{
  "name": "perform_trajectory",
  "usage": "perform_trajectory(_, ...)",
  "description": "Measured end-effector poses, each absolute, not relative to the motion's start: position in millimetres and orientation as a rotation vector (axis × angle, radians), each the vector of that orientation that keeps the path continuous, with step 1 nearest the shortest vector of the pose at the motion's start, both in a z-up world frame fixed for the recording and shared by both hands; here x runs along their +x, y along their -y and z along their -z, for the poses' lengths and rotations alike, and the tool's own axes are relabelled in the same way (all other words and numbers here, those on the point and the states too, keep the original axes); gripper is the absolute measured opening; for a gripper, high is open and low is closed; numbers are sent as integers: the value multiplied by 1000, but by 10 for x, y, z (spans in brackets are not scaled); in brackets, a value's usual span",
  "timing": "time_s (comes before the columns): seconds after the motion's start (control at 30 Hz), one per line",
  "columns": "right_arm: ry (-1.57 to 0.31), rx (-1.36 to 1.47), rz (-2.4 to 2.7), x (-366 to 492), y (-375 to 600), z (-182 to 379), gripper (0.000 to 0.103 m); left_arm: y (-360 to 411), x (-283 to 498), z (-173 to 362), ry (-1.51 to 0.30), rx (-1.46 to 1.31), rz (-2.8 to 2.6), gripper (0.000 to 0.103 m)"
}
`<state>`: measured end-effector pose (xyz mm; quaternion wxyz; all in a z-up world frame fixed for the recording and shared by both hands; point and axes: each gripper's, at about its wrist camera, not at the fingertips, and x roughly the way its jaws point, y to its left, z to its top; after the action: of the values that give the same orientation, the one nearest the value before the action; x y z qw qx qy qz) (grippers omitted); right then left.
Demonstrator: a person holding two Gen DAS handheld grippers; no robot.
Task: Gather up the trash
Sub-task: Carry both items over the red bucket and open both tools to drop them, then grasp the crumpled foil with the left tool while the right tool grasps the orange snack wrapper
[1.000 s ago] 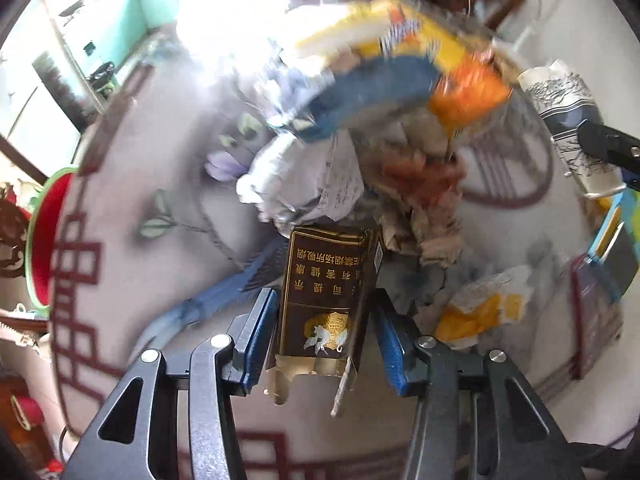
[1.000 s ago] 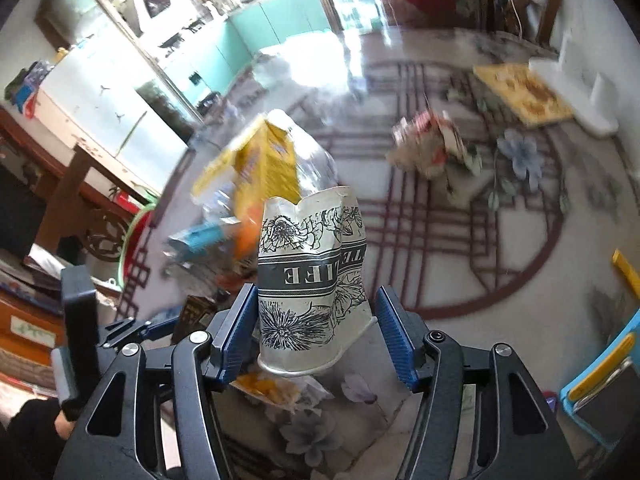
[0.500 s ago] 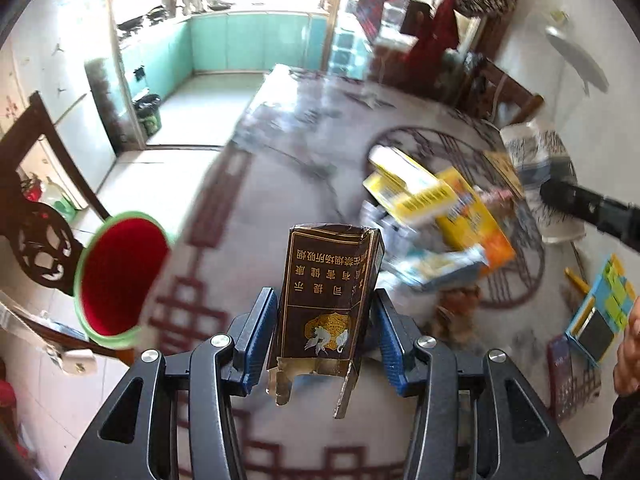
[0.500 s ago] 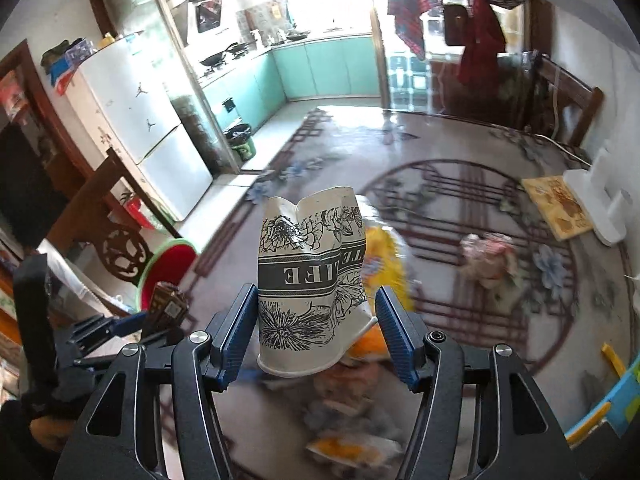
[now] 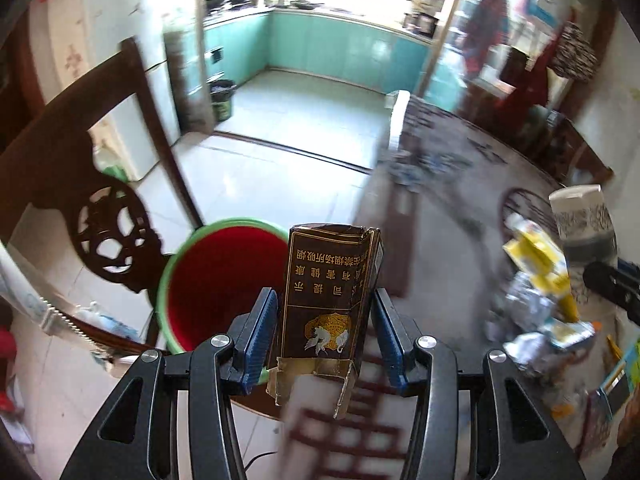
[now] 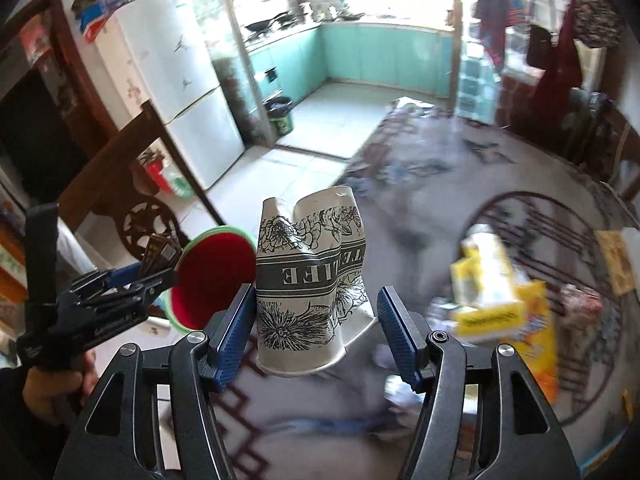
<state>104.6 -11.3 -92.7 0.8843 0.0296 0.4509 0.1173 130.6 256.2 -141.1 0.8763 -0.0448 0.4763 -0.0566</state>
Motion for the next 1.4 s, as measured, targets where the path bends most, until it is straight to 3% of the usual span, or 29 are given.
perform_trajectory(0.43, -1099, 45, -410, 1696, -862, 1536, 64, -3437, 1859, 1851, -1074, -88, -2, 48)
perform_trajectory(0.5, -1103, 40, -403, 1713, -926, 1536, 88, -3476, 1901, 1888, -1073, -87, -8, 50)
perform_trajectory(0.53, -1095, 34, -386, 1707, -927, 1530, 90, -3480, 1923, 1895, -1074, -85, -13, 57)
perform_trajectory(0.57, -1090, 33, -382, 1711, -940, 1513, 90, -3489, 1944, 1915, -1076, -72, -33, 67)
perform_trajectory(0.6, -1087, 33, -383, 1698, -935, 1491, 90, -3487, 1954, 1911, -1073, -67, -43, 69)
perform_trajectory(1.0, -1032, 44, -271, 1363, -522, 1251, 90, -3149, 1872, 1799, -1030, -44, 41, 69)
perform_trajectory(1.4, -1013, 79, -151, 685, 607, 1064, 91, -2126, 1369, 1546, -999, -14, 170, 69)
